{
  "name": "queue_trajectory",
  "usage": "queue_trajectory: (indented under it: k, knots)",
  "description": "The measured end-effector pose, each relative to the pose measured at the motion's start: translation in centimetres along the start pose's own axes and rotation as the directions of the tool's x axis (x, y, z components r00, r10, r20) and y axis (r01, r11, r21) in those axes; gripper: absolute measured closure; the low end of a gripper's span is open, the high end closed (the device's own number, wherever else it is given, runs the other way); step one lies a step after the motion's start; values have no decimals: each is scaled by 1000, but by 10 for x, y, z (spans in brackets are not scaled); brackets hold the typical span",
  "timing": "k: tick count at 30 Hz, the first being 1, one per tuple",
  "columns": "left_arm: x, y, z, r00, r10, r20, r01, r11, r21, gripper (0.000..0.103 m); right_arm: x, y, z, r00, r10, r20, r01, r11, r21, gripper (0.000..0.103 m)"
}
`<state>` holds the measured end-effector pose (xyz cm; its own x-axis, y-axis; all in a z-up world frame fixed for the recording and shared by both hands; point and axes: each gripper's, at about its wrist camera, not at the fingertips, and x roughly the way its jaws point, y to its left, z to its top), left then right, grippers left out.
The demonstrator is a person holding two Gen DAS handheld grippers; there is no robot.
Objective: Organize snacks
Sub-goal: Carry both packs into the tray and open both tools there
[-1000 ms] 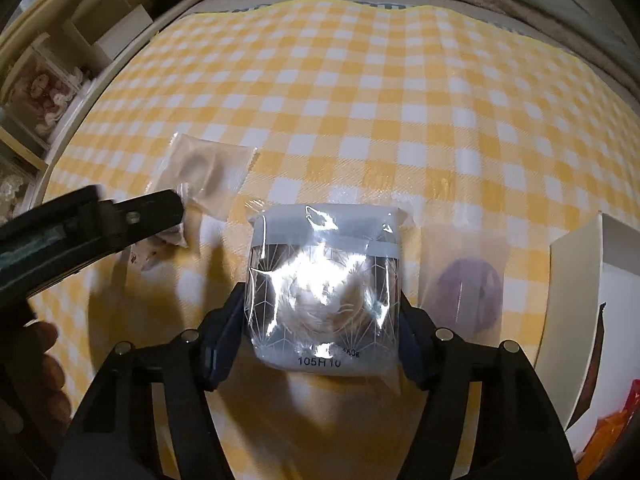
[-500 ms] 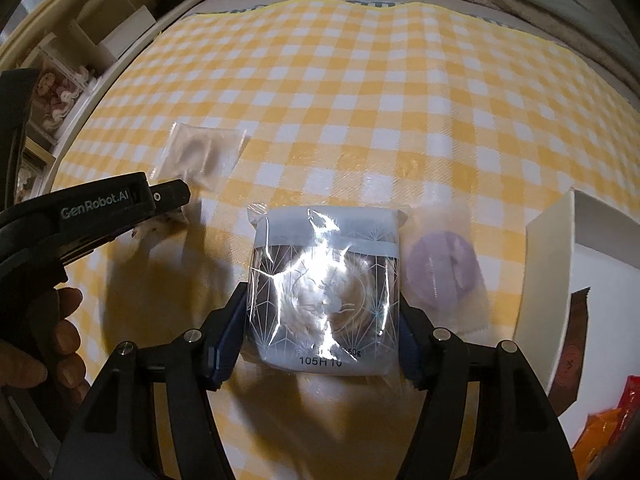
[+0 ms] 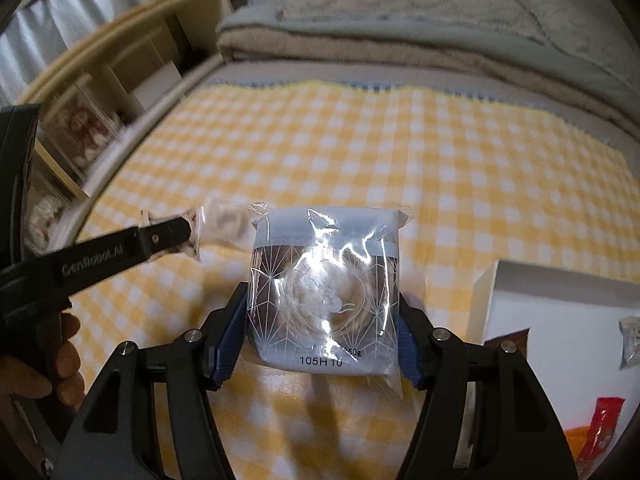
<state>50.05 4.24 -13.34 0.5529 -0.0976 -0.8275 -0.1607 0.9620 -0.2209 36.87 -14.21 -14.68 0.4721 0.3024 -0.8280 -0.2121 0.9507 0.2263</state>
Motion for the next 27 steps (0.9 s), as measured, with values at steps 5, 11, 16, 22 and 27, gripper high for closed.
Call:
queue_trajectory:
  k: [5, 11, 16, 22, 27]
  knots:
    - [-41, -2, -7, 997, -26, 72, 23, 999, 47, 77, -27, -3, 8, 997, -4, 72, 2, 1000, 18, 38]
    - [-85, -4, -18, 988, -51, 145, 38, 995, 94, 77, -50, 0, 14, 989, -27, 145, 26, 1000, 12, 38]
    - [-116, -16, -31, 977, -53, 206, 21, 988, 156, 77, -68, -7, 18, 976, -54, 209, 49, 998, 31, 38]
    - [-140, -38, -49, 967, -78, 241, 25, 976, 216, 77, -103, -22, 20, 953, -92, 287, 79, 995, 57, 38]
    - [-153, -60, -59, 962, -107, 251, 40, 965, 258, 77, -131, -42, 14, 938, -124, 324, 103, 991, 83, 38]
